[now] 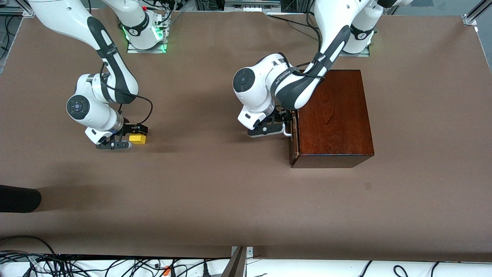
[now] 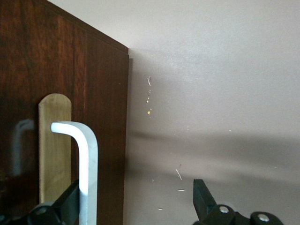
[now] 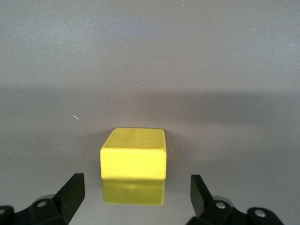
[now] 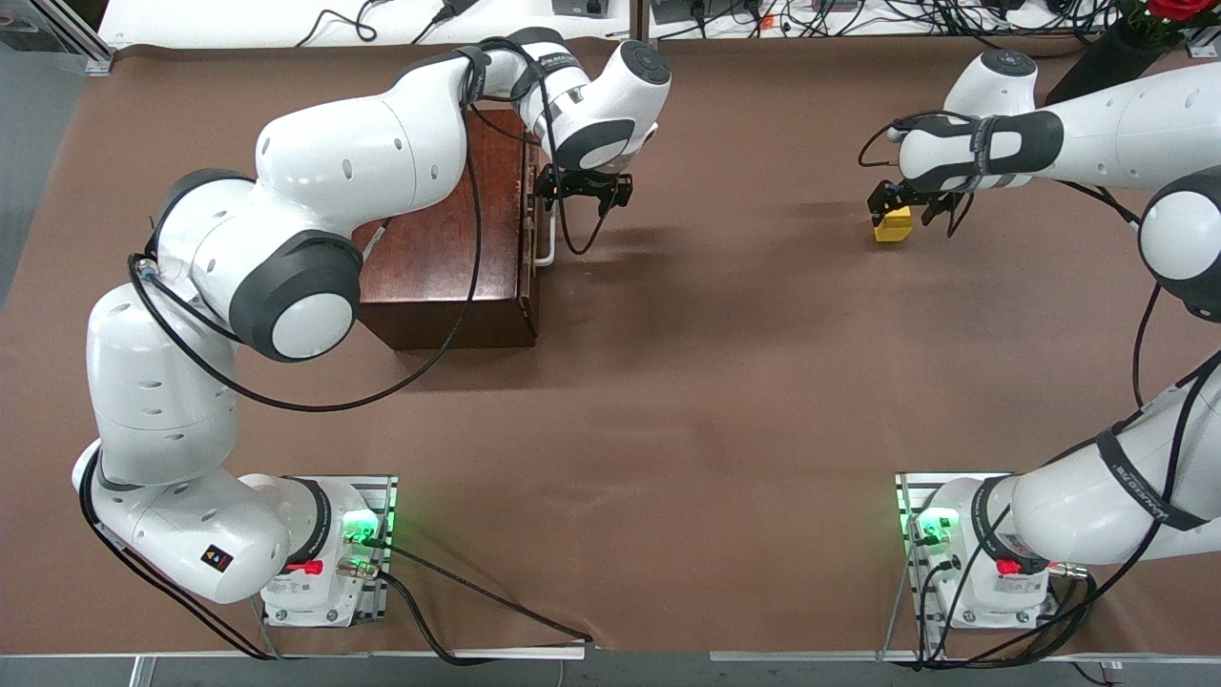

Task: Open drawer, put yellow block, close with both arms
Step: 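Grasp the yellow cube with the right gripper while the left gripper holds handle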

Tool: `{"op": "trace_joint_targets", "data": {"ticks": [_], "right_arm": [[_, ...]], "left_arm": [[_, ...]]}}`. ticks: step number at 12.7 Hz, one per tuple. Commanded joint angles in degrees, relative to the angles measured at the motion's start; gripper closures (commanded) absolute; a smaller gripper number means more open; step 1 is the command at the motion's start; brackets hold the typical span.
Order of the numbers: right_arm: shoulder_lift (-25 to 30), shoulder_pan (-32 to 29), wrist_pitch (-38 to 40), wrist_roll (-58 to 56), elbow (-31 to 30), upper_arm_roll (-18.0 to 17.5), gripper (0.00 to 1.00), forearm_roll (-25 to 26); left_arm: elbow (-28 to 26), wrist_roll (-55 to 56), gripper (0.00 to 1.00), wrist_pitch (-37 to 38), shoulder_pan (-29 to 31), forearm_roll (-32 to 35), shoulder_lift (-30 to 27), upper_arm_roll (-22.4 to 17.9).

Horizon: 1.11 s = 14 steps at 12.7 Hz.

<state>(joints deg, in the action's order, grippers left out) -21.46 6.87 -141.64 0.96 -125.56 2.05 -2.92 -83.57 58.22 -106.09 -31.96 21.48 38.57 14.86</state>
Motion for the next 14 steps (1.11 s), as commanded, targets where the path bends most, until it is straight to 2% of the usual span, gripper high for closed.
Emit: {"op": "trace_joint_targets", "data": {"ticks": [1,3,6,10,11,14], "right_arm": [[-0.16,-0.10,-1.80,0.35,-0.74,-0.21,0.03,-1.04],[-0.51,-0.10,-1.80,0.35,-0.57,-0.21,0.14,-1.04],[-1.12,-0.10,-2.77,0.09,-0.48,-0.21,0.25,-1.04],[0.10,-0.10,-1.72,-1.14,1.18,-0.12,0.62,-0.95],[0.98,-0.10,0.90,-1.57,2.58,-0.12,0.69,-0.86],[1.42,-0.10,11.62,-1.32,9.61,-0.12,0.71,-0.86]], "left_arm": [[0.69,1.20,0.00,-3.94,-0.82,-4.86,0.46,0.44],[0.78,1.20,0.00,-6.39,-0.82,-6.71,0.46,0.44],[0.95,1.20,0.00,-8.77,-1.00,-8.21,0.98,0.52],[1.83,1.20,0.00,-11.76,-2.31,-10.14,1.77,0.61],[2.09,1.28,0.00,-11.94,-2.32,-10.32,2.04,0.61],[3.15,1.46,0.00,-12.47,-3.45,-12.68,2.30,0.61]]}}
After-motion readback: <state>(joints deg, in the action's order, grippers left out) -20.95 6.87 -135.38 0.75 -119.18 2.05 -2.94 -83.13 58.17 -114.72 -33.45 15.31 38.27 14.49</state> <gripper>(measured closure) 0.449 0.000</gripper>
